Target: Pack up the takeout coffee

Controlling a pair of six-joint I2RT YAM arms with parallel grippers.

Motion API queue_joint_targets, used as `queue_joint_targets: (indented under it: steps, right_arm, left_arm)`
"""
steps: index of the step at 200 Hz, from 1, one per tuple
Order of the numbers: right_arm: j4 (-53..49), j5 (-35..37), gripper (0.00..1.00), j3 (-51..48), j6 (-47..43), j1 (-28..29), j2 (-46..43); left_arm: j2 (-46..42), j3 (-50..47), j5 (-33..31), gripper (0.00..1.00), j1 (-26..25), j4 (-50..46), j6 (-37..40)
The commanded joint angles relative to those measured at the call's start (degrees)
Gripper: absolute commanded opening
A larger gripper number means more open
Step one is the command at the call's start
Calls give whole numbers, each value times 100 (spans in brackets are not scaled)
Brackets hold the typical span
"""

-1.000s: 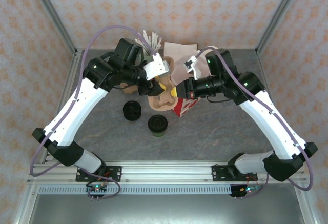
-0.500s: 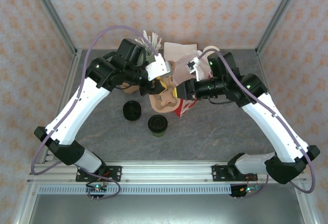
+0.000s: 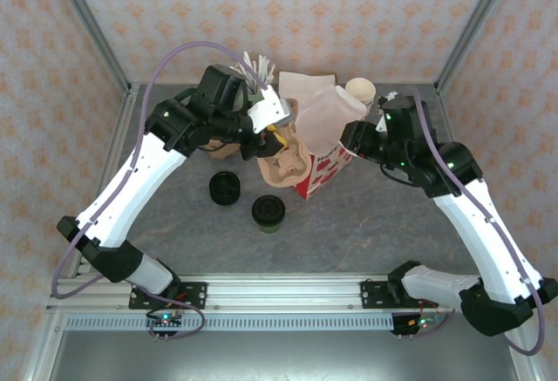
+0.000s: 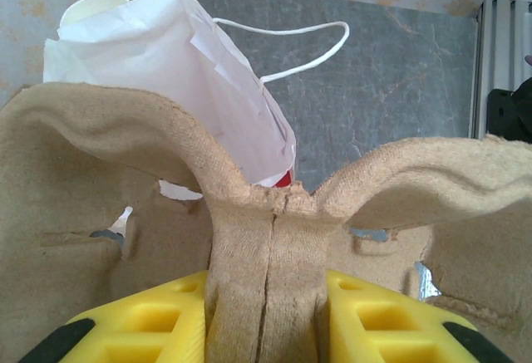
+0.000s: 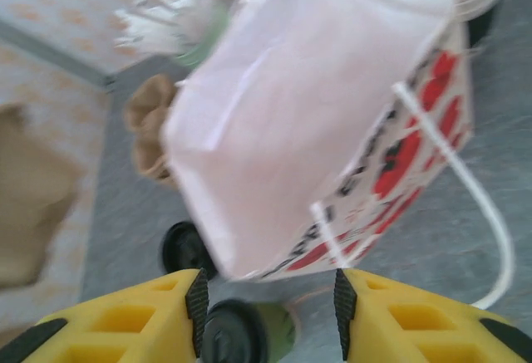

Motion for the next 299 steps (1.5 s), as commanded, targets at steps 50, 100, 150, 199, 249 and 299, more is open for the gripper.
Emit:
queue_joint_targets:
  steps: [50, 100, 150, 199, 249, 299]
  right_arm:
    - [320, 875, 54, -162, 659, -38, 840]
    - [554, 864, 53, -252, 644, -102, 1170]
    - [480, 920, 37, -202, 465, -148, 1352]
    - [174, 1045, 8, -22, -181, -155, 1148]
    - [-326, 682, 0, 163, -1093, -154, 666]
    - [-799, 174, 0, 321, -1840, -152, 322]
  left_arm:
    - [-330, -142, 209, 32, -21, 355, -265]
    - [-325, -173, 209, 32, -13, 365, -302]
    - [-316, -162, 285, 31, -10, 561, -493]
    - [-197, -50, 818, 31, -57, 795, -987]
    - [-131, 14, 1273, 32, -160, 986, -1432]
    - [163, 129, 1561, 32, -452, 1071, -1782]
